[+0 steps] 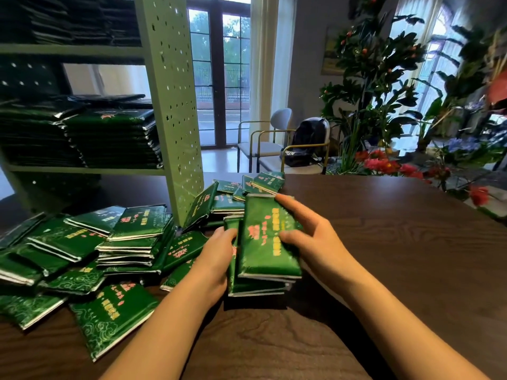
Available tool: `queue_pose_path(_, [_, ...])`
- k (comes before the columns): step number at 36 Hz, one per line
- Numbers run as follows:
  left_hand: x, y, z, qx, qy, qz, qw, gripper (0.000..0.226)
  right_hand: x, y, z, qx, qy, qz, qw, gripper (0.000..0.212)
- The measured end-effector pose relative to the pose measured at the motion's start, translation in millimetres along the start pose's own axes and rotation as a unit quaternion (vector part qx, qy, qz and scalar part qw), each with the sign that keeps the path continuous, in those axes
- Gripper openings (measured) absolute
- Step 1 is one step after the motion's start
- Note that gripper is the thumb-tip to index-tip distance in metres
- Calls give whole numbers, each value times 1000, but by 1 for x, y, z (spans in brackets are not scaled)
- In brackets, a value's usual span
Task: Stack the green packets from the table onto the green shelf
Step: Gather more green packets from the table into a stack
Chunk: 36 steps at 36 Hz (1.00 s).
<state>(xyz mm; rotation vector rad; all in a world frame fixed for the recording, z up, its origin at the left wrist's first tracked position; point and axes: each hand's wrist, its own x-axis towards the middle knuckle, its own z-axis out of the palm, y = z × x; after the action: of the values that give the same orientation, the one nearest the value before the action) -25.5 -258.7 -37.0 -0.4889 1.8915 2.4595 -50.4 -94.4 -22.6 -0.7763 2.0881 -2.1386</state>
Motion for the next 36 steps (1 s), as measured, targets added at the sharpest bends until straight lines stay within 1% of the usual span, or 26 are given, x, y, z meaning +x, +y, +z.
queue_pose_path(2, [-2, 1, 3, -50, -29, -15, 998, 46, -4, 2, 6, -59, -45, -8, 997, 61])
queue_pose_path(4, [-4, 2, 3, -66, -50, -20, 996, 55, -5, 5, 10, -144, -66, -32, 987, 64])
queue_pose_path(7, [-6, 3, 2, -40, -43, 1, 998, 43, -5, 8, 13, -220, -69, -57, 971, 66])
queue_pose_path(10, [-3, 1, 1, 30, -26, 44, 998, 33, -5, 9, 11, -280, -68, -94, 953, 65])
queue_pose_path(12, [-2, -1, 1, 53, -16, 57, 997, 25, -4, 11, 10, -292, -61, -102, 949, 59])
queue_pose_path(14, [-2, -2, 1, 55, -3, 66, 996, 25, -1, 14, 9, -280, -29, -102, 954, 49])
queue_pose_path(15, [-3, -1, 1, 55, 4, 71, 996, 34, 2, 17, 7, -276, -4, -104, 955, 43])
queue_pose_path(17, [-1, -3, -1, 50, 20, 76, 996, 71, 9, 23, -1, -307, 44, -100, 945, 37])
queue_pose_path(18, [4, -5, -4, 41, 24, 76, 996, 84, 12, 28, -7, -345, 54, -84, 933, 38])
queue_pose_path(20, [7, -5, -5, 15, 39, 82, 996, 93, 17, 38, -19, -445, 30, -23, 895, 43])
queue_pose_path(22, [8, -3, -7, -9, 55, 75, 996, 97, 19, 44, -25, -506, -6, 50, 861, 45])
queue_pose_path(23, [7, -2, -7, -18, 59, 69, 996, 91, 19, 44, -26, -516, -18, 80, 853, 44])
queue_pose_path(24, [6, -1, -8, -22, 63, 63, 996, 76, 20, 44, -26, -520, -17, 93, 849, 44])
queue_pose_path(25, [7, -1, -9, -30, 70, 59, 995, 59, 22, 42, -27, -524, -2, 90, 847, 42])
queue_pose_path(26, [7, 0, -9, -36, 76, 51, 995, 49, 22, 39, -27, -528, 24, 82, 845, 40])
queue_pose_path(28, [9, -1, -10, -39, 86, 42, 995, 46, 22, 33, -29, -528, 81, 65, 843, 34])
queue_pose_path(30, [10, -1, -10, -36, 86, 44, 995, 45, 20, 30, -31, -528, 102, 65, 840, 32])
queue_pose_path(32, [11, -1, -9, -39, 82, 43, 995, 39, 18, 32, -33, -542, 92, 87, 831, 39])
queue_pose_path(36, [10, -1, -9, -39, 74, 39, 996, 29, 19, 41, -35, -585, 57, 152, 795, 60])
